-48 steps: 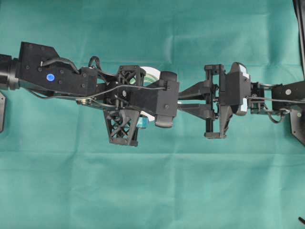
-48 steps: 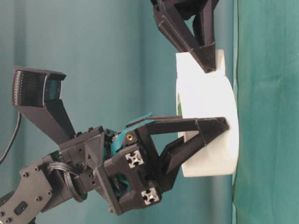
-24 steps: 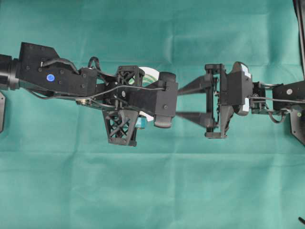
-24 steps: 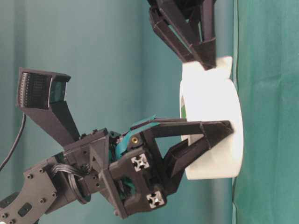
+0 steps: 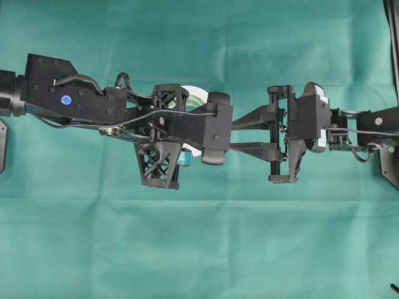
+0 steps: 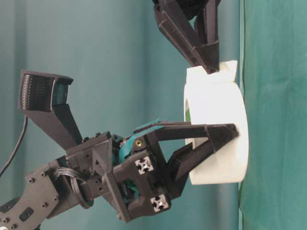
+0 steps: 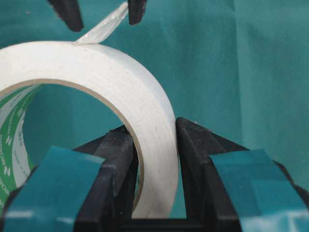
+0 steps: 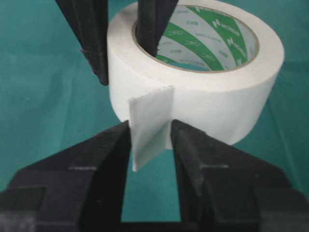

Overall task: Peel off the duct tape with your right arm.
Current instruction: 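Close the right gripper on the tape tab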

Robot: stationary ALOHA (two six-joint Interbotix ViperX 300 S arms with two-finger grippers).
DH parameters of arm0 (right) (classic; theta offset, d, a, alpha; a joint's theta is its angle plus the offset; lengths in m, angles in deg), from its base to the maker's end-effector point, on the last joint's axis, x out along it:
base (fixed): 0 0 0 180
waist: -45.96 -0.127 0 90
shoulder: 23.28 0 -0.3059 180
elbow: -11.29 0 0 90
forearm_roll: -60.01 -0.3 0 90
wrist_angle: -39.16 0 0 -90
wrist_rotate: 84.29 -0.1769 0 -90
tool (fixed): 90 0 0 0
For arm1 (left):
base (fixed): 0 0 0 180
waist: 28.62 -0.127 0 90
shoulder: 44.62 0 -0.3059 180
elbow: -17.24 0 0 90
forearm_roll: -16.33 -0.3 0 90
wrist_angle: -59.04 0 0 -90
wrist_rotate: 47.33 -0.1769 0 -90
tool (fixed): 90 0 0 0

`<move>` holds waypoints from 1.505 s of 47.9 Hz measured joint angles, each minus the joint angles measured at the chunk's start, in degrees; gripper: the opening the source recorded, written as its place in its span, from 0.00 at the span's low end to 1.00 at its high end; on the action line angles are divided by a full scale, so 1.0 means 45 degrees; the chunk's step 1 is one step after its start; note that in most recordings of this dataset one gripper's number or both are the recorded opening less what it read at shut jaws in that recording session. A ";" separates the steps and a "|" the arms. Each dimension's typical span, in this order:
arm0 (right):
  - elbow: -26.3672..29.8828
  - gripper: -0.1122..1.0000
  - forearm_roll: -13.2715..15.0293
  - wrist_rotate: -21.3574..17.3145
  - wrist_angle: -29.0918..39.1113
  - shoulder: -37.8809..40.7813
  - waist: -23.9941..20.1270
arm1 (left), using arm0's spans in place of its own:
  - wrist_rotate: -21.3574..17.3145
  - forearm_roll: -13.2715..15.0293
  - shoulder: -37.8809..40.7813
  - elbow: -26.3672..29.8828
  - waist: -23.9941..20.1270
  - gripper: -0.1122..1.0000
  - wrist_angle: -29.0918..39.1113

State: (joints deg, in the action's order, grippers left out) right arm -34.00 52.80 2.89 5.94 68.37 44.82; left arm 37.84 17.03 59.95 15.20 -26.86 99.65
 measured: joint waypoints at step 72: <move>-0.0273 0.03 -0.0820 0.0020 -0.0801 0.0020 0.0430 | 0.0020 -0.0059 0.0000 0.0000 0.0039 0.29 -0.0039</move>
State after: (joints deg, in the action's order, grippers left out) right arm -35.23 49.11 2.98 2.34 68.46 46.75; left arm 37.93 16.77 59.95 15.20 -26.68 99.47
